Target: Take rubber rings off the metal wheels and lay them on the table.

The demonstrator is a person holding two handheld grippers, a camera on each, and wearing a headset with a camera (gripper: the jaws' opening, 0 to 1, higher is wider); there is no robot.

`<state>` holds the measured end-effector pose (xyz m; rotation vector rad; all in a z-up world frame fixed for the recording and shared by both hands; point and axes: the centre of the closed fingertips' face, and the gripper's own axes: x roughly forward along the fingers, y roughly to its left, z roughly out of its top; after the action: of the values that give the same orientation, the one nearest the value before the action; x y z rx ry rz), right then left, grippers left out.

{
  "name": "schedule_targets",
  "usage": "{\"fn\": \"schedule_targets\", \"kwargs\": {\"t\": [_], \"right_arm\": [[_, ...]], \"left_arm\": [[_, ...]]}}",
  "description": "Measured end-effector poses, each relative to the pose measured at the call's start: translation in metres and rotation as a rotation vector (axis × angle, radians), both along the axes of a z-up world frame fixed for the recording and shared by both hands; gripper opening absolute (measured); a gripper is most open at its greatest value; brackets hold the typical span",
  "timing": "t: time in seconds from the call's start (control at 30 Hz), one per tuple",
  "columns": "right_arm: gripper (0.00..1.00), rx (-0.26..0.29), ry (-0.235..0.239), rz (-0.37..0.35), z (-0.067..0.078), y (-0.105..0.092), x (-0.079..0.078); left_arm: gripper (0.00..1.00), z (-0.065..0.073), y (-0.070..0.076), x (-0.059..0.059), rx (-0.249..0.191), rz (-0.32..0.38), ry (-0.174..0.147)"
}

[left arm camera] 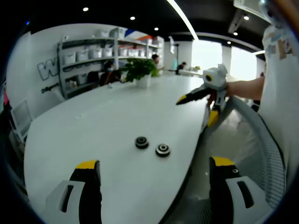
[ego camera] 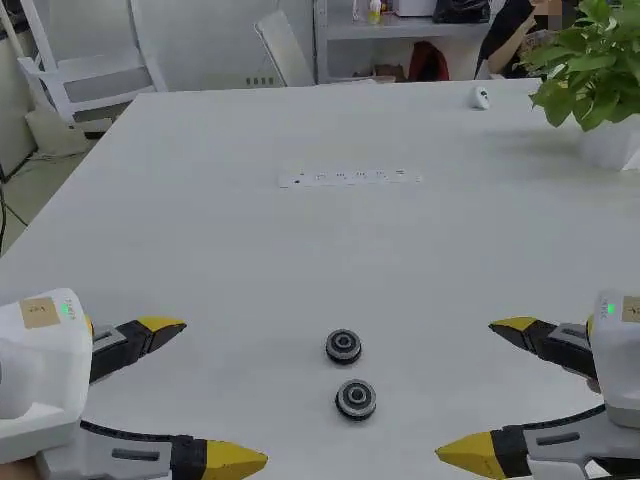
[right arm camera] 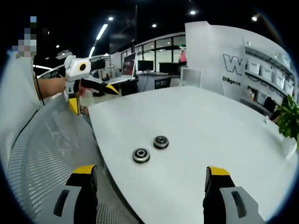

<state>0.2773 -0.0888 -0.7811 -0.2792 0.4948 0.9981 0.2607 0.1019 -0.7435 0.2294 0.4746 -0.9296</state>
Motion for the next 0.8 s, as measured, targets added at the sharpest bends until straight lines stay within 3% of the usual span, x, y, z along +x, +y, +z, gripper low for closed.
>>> {"fn": "schedule_targets", "kwargs": {"t": [0.8], "right_arm": [[0.95, -0.004, -0.002, 0.008, 0.0009, 0.0, 0.0022]], "left_arm": [[0.98, 0.0021, -0.0015, 0.0014, 0.011, -0.012, -0.002]]}}
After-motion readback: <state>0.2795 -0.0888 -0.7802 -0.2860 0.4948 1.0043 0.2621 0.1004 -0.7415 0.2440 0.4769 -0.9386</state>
